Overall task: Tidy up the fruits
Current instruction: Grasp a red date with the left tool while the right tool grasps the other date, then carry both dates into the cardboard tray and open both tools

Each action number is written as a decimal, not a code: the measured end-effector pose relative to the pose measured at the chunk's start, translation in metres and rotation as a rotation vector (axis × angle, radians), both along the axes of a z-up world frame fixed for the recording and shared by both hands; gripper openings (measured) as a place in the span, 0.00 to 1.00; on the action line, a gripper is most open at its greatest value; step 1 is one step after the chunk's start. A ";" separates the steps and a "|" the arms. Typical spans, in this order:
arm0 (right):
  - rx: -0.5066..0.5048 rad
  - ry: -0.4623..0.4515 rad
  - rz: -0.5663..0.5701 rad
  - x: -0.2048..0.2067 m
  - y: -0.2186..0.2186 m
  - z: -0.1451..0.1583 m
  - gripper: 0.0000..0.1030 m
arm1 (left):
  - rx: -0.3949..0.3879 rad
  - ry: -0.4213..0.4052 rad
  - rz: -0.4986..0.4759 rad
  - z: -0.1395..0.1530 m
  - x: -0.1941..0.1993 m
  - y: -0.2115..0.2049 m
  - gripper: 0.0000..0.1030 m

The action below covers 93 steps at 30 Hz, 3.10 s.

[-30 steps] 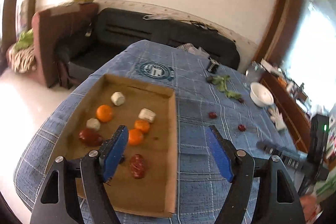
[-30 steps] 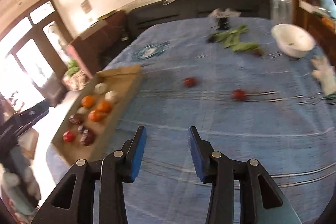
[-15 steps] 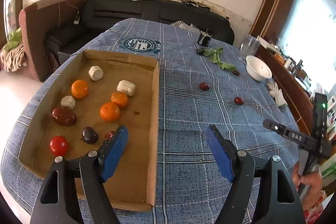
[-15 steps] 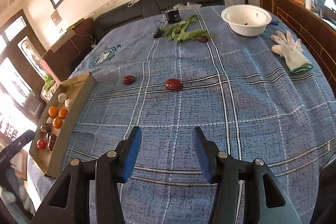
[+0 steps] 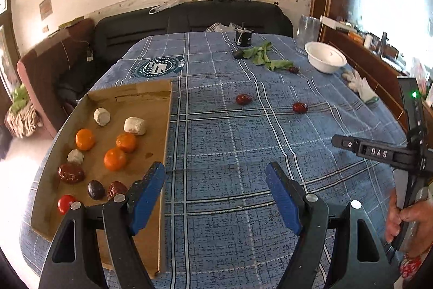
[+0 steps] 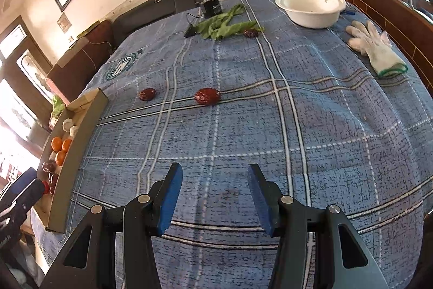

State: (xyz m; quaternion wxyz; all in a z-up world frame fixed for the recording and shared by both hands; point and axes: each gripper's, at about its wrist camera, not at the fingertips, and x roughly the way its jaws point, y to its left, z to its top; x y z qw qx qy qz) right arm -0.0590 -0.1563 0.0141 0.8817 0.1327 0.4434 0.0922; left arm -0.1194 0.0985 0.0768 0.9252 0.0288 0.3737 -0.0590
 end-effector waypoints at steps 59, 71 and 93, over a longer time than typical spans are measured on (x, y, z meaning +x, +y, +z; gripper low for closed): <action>-0.128 -0.050 0.123 0.105 0.035 -0.014 0.36 | -0.080 0.178 -0.044 -0.070 0.210 -0.057 0.53; -0.098 -0.082 0.108 0.096 0.028 -0.007 0.34 | -0.109 0.116 -0.036 -0.051 0.179 -0.051 0.28; -0.064 -0.262 0.266 0.012 0.099 0.037 0.35 | -0.207 -0.127 0.123 0.011 0.004 0.089 0.28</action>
